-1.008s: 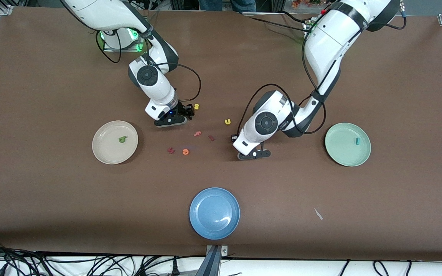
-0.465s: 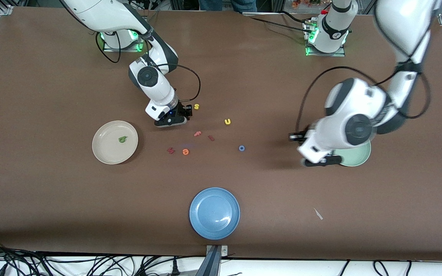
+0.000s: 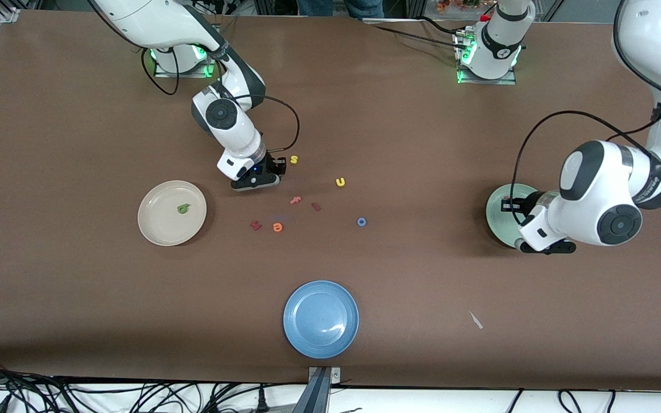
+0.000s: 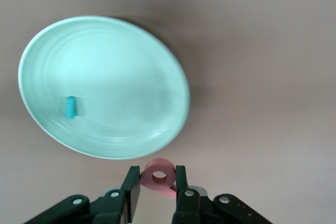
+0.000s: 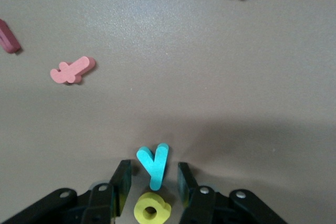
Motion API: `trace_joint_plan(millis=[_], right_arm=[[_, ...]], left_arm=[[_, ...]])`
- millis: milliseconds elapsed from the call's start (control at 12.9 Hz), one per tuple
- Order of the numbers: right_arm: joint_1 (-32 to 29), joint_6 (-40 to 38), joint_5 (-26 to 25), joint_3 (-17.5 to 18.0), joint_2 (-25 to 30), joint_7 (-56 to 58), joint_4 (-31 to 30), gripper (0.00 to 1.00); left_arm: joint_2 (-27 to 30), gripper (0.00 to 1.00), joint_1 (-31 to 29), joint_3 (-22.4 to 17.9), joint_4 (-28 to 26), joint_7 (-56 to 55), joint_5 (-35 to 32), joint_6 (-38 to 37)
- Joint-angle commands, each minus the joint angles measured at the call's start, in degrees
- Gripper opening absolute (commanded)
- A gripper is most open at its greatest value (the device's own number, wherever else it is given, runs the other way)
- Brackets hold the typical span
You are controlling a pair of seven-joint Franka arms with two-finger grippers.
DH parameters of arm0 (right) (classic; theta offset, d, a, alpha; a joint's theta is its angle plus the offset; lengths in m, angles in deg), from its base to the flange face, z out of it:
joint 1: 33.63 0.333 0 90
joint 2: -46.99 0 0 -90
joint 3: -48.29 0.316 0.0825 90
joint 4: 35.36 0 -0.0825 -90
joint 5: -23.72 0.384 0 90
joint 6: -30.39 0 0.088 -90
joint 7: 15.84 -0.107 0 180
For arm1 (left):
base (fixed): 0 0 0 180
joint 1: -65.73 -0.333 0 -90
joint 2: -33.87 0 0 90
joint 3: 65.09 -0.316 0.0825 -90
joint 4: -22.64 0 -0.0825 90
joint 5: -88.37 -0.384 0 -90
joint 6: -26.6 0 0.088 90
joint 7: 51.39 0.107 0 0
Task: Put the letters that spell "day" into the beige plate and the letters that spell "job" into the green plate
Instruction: 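Place the pink a and the cyan y on their plates with both grippers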
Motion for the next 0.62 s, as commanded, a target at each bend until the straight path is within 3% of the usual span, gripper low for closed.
trace_joint_plan(millis=[0, 155, 233, 388, 543], right_arm=[[0.23, 1.43, -1.82, -0.66, -0.4, -1.06, -0.64, 0.32], [0.23, 1.43, -2.0, -0.92, -0.4, -0.89, -0.64, 0.13], [0.23, 1.35, -2.26, -1.1, -0.31, -0.71, -0.64, 0.06], [0.15, 0.91, -2.26, -1.54, 0.39, -0.36, -0.64, 0.06], [-0.38, -1.71, -2.26, -1.98, 3.01, 1.91, -0.56, 0.06]], left_arm=[[-4.17, 0.03, -2.15, 0.97, 0.05, 2.09, -4.91, 0.49], [-5.94, 0.08, -4.17, 0.97, -1.17, 2.09, -7.37, 2.49], [-6.03, 0.18, -4.88, 0.97, -2.66, 2.09, -7.73, 4.86], [-6.03, 0.94, -5.67, 1.14, -3.2, 2.09, -7.65, 6.11], [-5.59, 1.0, -5.33, 1.4, -2.33, 2.0, -6.77, 5.76]])
